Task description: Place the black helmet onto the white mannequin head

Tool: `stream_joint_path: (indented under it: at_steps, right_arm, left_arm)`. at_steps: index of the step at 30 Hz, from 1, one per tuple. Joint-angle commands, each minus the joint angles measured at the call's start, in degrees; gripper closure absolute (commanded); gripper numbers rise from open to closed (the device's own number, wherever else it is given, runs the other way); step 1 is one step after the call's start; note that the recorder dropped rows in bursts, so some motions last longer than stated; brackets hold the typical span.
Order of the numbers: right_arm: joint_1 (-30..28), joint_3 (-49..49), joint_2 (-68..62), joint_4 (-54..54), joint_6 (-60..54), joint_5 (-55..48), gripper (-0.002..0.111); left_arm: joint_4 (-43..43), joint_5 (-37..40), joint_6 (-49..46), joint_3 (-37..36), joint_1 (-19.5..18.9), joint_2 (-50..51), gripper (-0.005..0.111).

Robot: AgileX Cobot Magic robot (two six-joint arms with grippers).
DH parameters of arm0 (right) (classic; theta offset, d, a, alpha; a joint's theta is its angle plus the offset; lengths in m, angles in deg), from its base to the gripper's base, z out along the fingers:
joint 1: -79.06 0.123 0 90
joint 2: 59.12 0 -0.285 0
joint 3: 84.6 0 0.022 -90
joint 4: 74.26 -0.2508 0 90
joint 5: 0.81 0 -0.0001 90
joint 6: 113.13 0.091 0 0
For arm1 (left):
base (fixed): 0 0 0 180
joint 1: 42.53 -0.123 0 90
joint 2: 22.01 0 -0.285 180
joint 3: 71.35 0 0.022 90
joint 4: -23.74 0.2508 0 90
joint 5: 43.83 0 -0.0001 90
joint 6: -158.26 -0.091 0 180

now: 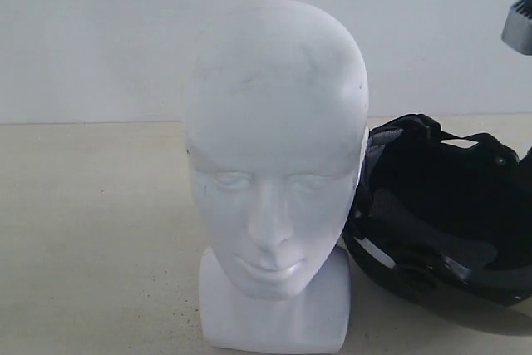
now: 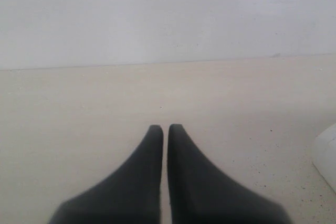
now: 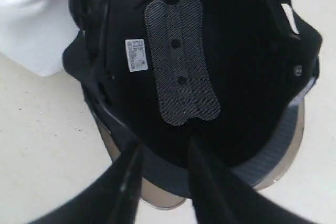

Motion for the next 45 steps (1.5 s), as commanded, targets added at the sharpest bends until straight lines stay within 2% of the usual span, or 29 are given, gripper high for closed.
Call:
stream_joint_path:
  at_steps: [1,4,7,11,13,15,21,27,37,45]
  right_arm:
    - [0.0,0.4,-0.1,-10.1,-8.5,-0.5,0.057]
    - [0.2,0.4,-1.6,-15.3,-11.6,-1.3,0.057]
    - [5.4,0.4,-5.3,-12.6,-10.9,-3.9,0.057]
    - [14.4,0.4,-7.3,7.3,0.4,-6.7,0.056]
    - [16.1,0.4,-7.3,12.4,4.9,-7.8,0.046]
    - [16.1,0.4,-7.3,11.9,6.3,-7.3,0.040]
    - [16.1,-2.7,-7.3,11.0,8.0,-4.8,0.039]
    - [16.1,-10.7,-7.2,7.3,6.8,5.8,0.039]
    - [16.1,-19.4,-7.1,7.6,6.8,23.8,0.039]
    - [16.0,-20.2,-7.7,9.3,6.8,27.5,0.039]
  left_arm:
    - [0.1,0.0,-0.4,-0.1,0.3,-0.1,0.102]
    - [0.1,0.0,-0.4,-0.1,0.3,-0.1,0.102]
    - [0.1,0.0,-0.4,-0.1,0.3,-0.1,0.102]
    - [0.1,0.0,-0.4,-0.1,0.3,-0.1,0.102]
    - [0.1,0.0,-0.4,-0.1,0.3,-0.1,0.102]
    - [0.1,0.0,-0.4,-0.1,0.3,-0.1,0.102]
    - [0.1,0.0,-0.4,-0.1,0.3,-0.1,0.102]
    - [0.1,0.0,-0.4,-0.1,0.3,-0.1,0.102]
    - [0.1,0.0,-0.4,-0.1,0.3,-0.1,0.102]
    - [0.1,0.0,-0.4,-0.1,0.3,-0.1,0.102]
